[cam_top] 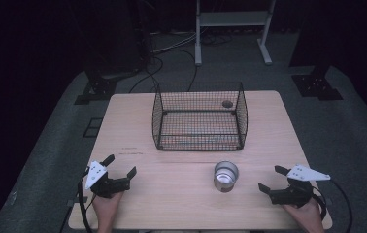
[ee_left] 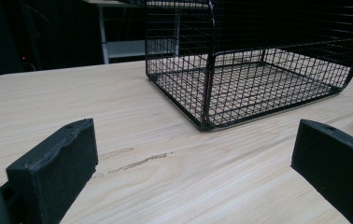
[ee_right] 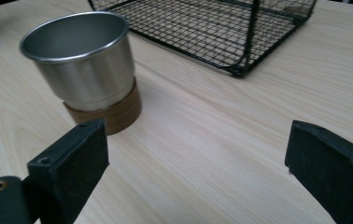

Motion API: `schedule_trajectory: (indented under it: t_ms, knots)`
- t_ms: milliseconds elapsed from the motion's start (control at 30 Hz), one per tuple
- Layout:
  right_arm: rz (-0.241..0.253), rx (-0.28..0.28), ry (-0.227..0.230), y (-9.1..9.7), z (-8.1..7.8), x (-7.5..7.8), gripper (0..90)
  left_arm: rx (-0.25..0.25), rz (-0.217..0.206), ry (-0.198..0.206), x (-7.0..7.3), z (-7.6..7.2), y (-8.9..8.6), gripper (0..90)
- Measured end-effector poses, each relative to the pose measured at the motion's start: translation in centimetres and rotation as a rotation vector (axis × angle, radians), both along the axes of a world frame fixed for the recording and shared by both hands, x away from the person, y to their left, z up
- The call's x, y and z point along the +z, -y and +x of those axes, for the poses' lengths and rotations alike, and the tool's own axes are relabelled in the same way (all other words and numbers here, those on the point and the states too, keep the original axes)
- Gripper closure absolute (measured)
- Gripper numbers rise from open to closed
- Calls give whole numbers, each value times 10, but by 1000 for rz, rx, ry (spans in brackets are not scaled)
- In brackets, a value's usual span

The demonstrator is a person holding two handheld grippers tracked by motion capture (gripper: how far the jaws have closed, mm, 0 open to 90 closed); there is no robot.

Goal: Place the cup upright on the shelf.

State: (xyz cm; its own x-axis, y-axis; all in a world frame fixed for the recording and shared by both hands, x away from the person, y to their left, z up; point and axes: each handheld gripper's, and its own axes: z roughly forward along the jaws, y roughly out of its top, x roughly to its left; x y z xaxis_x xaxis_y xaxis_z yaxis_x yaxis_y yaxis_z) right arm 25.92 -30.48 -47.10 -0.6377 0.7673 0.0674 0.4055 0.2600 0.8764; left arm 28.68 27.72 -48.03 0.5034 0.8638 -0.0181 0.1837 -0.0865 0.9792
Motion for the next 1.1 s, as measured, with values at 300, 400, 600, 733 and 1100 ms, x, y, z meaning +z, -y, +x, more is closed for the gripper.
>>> schedule_trajectory:
  t_ms: [300,400,600,733,1100]
  knots:
    - [-25,67,6,-20,-3,5,26,-1,-1,0,0,-1,0,0]
    - [-30,92,7,-27,-3,7,27,1,0,1,0,-1,0,0]
    - [-47,143,-12,-43,-2,7,27,2,-1,1,0,-1,0,0]
    - [-37,159,-14,-51,1,9,26,1,-1,2,0,-1,0,0]
    - [-50,215,-35,-74,9,6,24,4,-7,5,0,-1,-1,0]
